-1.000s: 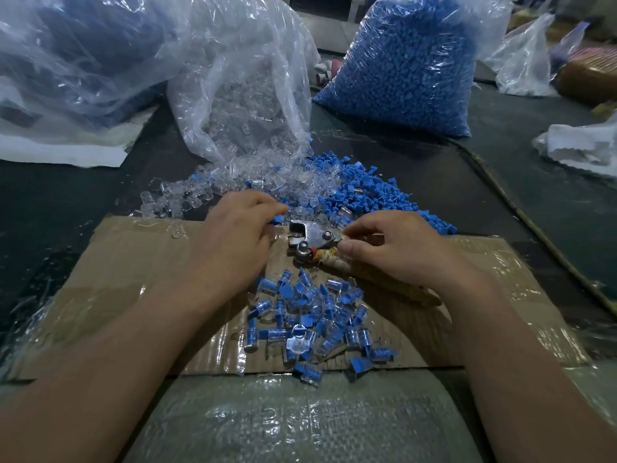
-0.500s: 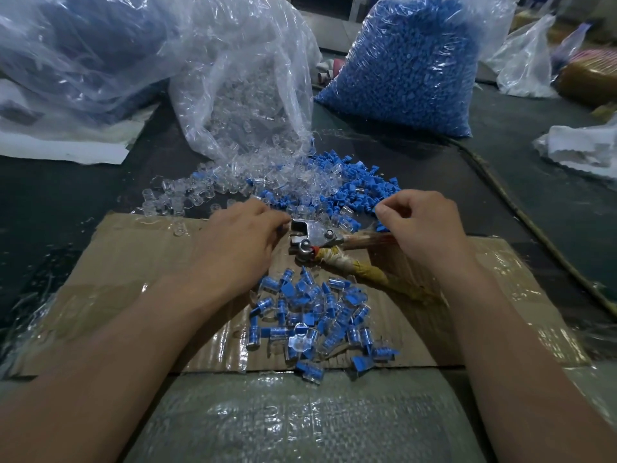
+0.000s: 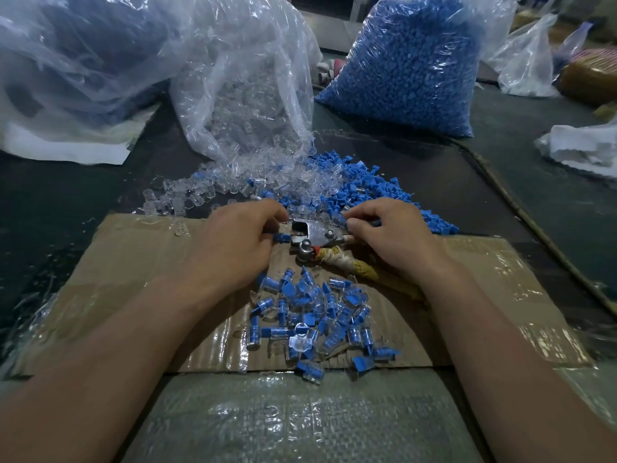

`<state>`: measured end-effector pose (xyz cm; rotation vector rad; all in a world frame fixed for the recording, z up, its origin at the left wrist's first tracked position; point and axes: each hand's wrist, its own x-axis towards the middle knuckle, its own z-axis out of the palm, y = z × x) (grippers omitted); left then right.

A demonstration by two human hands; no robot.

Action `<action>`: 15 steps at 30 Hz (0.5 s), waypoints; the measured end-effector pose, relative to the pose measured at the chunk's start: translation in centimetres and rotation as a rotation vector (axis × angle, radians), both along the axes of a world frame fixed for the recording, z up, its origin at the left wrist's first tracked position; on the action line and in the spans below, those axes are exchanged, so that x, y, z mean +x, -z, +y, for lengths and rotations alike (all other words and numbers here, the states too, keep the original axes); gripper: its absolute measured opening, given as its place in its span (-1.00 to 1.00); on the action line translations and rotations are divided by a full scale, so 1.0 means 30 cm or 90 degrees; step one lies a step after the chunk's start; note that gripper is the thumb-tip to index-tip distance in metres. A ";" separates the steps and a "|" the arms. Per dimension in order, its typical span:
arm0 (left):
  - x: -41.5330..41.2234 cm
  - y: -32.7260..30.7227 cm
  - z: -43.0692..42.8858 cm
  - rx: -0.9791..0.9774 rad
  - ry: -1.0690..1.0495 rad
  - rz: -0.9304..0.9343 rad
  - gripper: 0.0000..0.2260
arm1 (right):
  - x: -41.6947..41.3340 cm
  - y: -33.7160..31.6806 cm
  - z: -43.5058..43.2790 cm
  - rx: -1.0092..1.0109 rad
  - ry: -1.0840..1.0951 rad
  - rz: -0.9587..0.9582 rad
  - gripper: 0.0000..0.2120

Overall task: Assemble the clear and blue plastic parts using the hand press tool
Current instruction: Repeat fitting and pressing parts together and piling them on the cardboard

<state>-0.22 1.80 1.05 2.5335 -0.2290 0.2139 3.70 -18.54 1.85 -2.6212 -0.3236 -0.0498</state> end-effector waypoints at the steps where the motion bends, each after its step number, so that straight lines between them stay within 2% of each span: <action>1: 0.000 0.001 0.000 -0.014 0.000 -0.002 -0.68 | 0.002 0.000 -0.001 0.001 0.002 0.006 -0.79; 5: 0.005 0.006 0.006 -0.053 -0.063 -0.077 -0.69 | 0.005 0.000 -0.009 0.011 0.002 0.021 -0.81; 8: 0.014 0.002 0.029 -0.026 -0.133 -0.116 -0.67 | 0.012 0.005 -0.011 0.022 0.013 0.039 -0.84; 12: 0.025 0.000 0.048 0.070 -0.170 -0.035 -0.63 | 0.021 0.005 -0.010 0.018 0.023 0.049 -0.96; 15: 0.028 0.009 0.045 0.089 -0.145 -0.008 -0.66 | 0.020 0.003 -0.010 0.020 0.036 0.046 -0.90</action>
